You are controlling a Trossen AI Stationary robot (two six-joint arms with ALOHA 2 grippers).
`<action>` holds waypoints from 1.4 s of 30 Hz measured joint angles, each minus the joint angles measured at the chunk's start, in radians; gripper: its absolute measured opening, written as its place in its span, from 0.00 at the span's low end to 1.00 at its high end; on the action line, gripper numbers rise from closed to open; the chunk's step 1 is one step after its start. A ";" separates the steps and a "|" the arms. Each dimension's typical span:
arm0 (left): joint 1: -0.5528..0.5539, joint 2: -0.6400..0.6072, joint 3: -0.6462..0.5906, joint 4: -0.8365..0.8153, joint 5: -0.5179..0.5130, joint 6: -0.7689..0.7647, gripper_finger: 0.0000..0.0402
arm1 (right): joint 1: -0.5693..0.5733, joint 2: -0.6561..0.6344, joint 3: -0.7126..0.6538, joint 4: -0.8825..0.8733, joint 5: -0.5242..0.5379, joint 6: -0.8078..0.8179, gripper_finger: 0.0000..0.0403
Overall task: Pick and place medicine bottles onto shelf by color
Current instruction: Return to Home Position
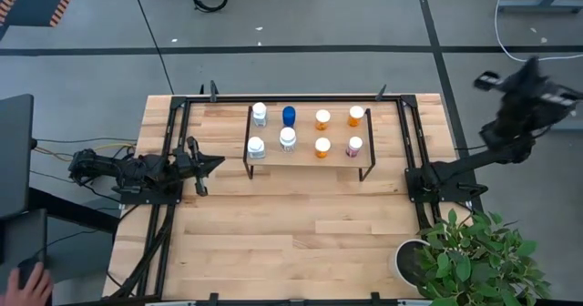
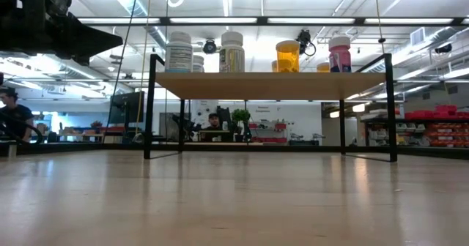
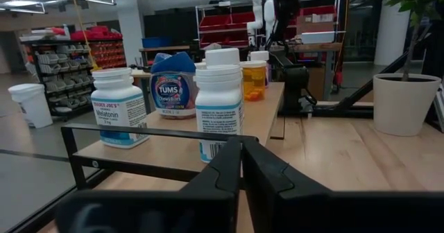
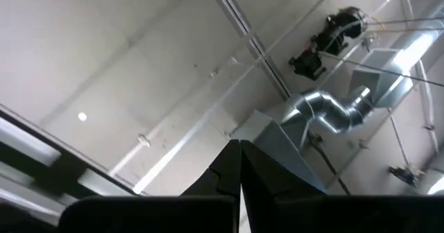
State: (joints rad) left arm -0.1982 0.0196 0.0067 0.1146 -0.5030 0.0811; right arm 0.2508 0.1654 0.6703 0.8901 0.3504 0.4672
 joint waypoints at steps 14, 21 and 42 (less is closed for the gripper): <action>0.000 0.000 0.000 0.000 0.000 0.000 0.08 | 0.000 0.000 0.480 -0.001 0.000 0.000 0.03; 0.000 0.000 0.000 0.000 0.000 0.000 0.06 | 0.000 0.000 0.694 0.000 0.000 0.000 0.03; 0.000 0.000 0.000 0.000 0.000 0.000 0.06 | 0.000 0.000 0.951 -0.004 0.000 0.000 0.03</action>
State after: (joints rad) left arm -0.1986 0.0196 0.0067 0.1146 -0.5034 0.0811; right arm 0.2512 0.1654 1.6215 0.8857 0.3504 0.4675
